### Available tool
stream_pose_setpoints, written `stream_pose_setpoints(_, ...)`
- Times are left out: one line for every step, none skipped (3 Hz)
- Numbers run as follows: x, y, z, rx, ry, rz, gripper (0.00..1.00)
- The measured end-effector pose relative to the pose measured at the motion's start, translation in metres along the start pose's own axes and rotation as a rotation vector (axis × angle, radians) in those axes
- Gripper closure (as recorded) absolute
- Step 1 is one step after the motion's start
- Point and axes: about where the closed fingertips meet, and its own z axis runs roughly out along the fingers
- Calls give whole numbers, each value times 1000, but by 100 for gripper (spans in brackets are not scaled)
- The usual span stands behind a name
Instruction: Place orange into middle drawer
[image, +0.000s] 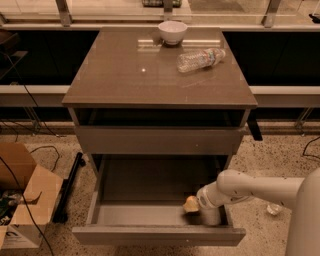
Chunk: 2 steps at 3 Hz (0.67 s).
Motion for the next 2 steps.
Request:
stream_pose_setpoints(5,-2,4,-9,-31,50,4)
stream_pose_setpoints(6,-2,5,-11,-35,58,0)
